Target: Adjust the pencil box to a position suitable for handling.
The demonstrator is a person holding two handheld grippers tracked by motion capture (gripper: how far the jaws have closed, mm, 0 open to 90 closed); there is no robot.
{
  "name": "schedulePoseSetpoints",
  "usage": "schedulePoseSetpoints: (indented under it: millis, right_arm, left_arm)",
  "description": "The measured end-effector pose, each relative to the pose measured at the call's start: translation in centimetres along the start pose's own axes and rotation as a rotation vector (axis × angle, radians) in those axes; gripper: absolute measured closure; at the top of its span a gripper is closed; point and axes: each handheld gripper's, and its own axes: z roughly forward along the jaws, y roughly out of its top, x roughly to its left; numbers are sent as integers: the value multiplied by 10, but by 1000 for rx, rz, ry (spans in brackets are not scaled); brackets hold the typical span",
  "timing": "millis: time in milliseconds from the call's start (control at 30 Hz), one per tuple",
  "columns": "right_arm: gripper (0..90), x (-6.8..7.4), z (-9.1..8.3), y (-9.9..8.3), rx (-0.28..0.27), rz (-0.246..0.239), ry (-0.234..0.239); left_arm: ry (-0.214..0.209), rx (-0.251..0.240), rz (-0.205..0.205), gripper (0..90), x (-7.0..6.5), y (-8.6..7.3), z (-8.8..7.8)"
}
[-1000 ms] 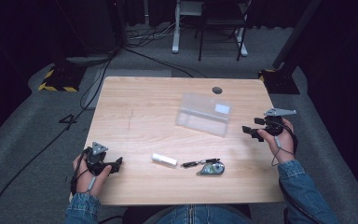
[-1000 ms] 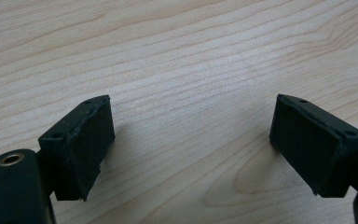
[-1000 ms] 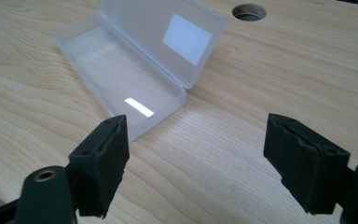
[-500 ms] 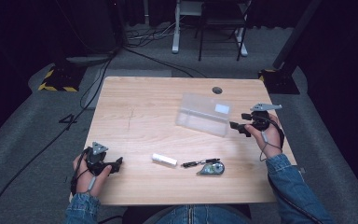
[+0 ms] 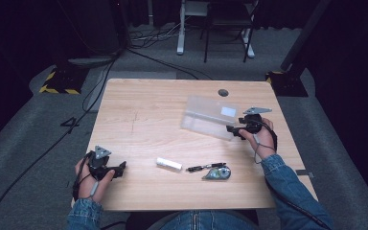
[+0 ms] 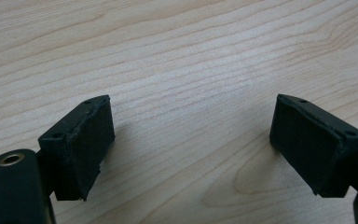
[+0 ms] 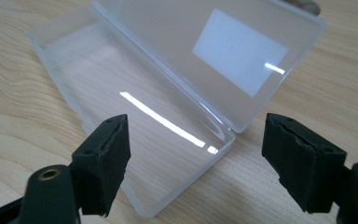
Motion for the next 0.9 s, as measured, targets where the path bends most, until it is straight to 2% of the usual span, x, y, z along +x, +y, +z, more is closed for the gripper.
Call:
schedulePoseSetpoints:
  millis: [167,333,467,533,633,900]
  right_arm:
    - [234,-3,7,-7,28,0,-7]
    - [234,-6,11,-13,44,-3,7]
    - [241,-7,11,-17,61,-29,5]
    - [243,-8,11,-18,61,-26,6]
    - [276,-8,11,-18,65,-45,6]
    - [331,-3,11,-20,83,-101,46]
  left_arm:
    - [0,0,1,140,0,0,0]
    - [-1,1,4,140,0,0,0]
    - [-1,0,2,140,0,0,0]
    - [-1,2,6,140,0,0,0]
    - [-1,1,3,140,0,0,0]
    - [-1,1,3,140,0,0,0]
